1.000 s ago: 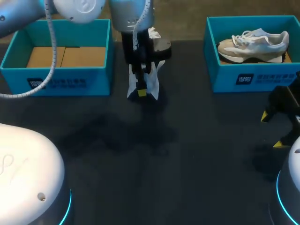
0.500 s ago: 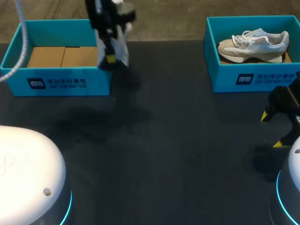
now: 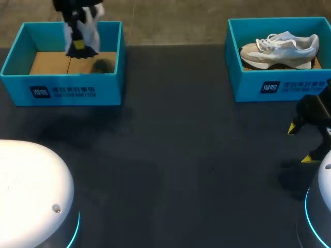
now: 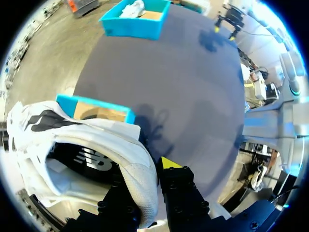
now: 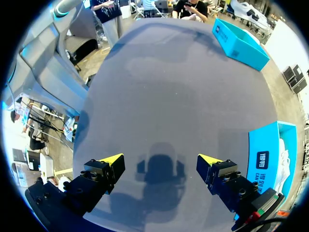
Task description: Take the shoe out of the shoebox, open the shoe tongue, remove and reinsert the insole, then place the shoe into the shoebox
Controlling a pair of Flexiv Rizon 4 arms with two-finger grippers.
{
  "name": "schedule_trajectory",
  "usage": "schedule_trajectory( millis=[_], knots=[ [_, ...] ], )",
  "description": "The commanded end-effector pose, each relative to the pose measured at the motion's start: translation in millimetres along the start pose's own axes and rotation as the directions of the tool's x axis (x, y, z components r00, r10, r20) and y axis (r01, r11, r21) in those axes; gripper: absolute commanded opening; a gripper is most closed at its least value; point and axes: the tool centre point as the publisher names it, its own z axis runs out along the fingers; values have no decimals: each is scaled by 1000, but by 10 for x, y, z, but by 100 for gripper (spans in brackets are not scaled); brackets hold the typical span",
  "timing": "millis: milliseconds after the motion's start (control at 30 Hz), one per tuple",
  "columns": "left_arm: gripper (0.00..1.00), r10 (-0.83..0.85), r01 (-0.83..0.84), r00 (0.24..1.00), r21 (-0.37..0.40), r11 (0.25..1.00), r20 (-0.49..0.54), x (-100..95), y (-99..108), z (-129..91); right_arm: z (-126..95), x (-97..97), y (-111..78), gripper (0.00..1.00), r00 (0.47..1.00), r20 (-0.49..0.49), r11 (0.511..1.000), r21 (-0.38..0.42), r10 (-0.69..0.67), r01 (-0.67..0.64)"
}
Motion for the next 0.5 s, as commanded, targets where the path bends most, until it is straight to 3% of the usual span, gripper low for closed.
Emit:
schedule_trajectory(
  millis=[33,500],
  knots=[
    [0,1,-1,1000,4,1000,-6,-224,256,-51,1,12,0,100,1000,2,1000,3,0,0],
    [0,4,-4,1000,4,1000,-9,-282,313,-68,1,12,0,100,1000,2,1000,3,0,0]
  ],
)
